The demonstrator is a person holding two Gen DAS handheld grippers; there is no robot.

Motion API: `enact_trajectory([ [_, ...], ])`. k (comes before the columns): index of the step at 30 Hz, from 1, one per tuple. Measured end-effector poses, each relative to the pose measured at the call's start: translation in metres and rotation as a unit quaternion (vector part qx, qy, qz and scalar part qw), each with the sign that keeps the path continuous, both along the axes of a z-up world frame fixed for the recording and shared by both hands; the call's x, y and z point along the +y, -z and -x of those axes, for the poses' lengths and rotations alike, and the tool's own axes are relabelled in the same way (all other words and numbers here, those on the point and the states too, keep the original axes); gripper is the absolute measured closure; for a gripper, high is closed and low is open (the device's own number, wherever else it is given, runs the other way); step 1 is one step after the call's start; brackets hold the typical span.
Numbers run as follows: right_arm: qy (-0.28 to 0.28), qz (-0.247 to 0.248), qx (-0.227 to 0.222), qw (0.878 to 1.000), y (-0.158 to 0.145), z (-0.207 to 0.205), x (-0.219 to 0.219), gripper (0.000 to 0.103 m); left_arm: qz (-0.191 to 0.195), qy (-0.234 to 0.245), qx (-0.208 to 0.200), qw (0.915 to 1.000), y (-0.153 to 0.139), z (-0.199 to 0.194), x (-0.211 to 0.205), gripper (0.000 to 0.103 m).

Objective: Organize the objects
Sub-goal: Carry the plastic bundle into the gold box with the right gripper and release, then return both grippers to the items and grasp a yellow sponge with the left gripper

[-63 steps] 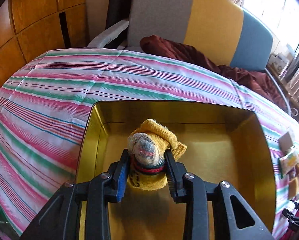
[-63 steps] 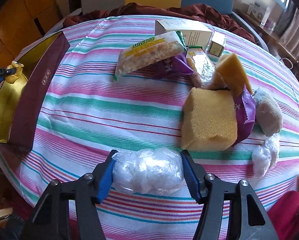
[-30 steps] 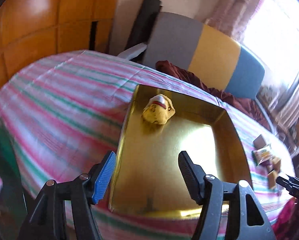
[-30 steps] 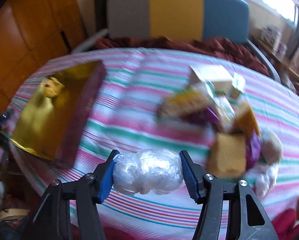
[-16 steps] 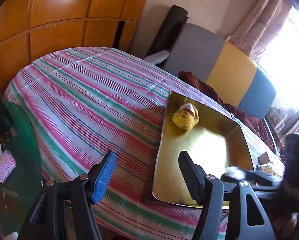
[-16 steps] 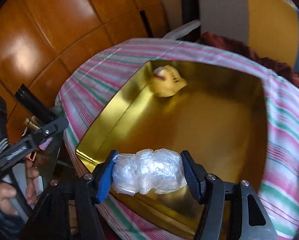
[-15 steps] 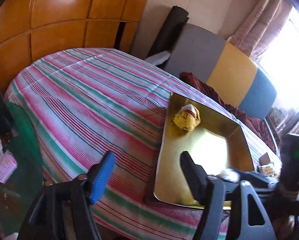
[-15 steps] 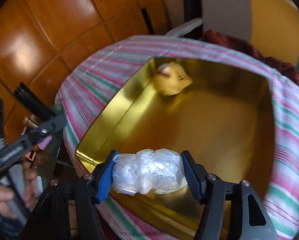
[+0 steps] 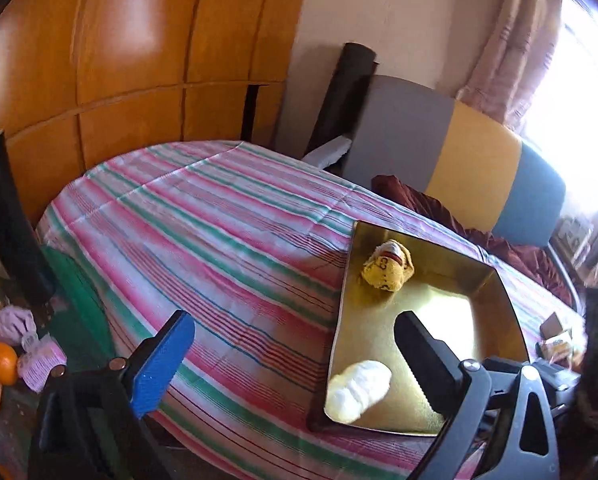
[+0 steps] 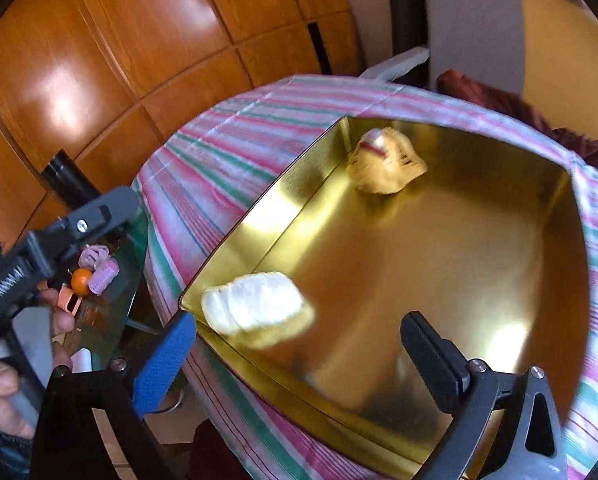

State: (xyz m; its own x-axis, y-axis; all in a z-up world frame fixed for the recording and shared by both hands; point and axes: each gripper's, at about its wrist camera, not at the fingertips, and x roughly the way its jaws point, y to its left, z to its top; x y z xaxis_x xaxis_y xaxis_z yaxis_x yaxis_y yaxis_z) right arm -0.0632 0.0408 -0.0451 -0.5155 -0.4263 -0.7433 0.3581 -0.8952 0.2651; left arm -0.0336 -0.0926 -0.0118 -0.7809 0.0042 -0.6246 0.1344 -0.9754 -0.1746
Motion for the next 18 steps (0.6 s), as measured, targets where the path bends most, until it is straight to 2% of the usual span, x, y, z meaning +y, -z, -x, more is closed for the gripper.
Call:
enact_trajectory([
  [8,0.085,-0.026,0.032,0.995,-0.020,-0.033,0.072,0.000,0.054,0.048,0.022,0.9971,-0.011,-0.008,0.037,0.001],
  [13,0.157,-0.031,0.042,0.986,-0.033,-0.048,0.139,0.000,0.062,0.093,0.024,0.9935,-0.013,-0.012,0.062,0.001],
  [18,0.234,-0.037,0.051,0.970,-0.048,-0.066,0.210,0.000,0.052,0.144,0.024,0.9879,-0.015,-0.014,0.091,0.001],
])
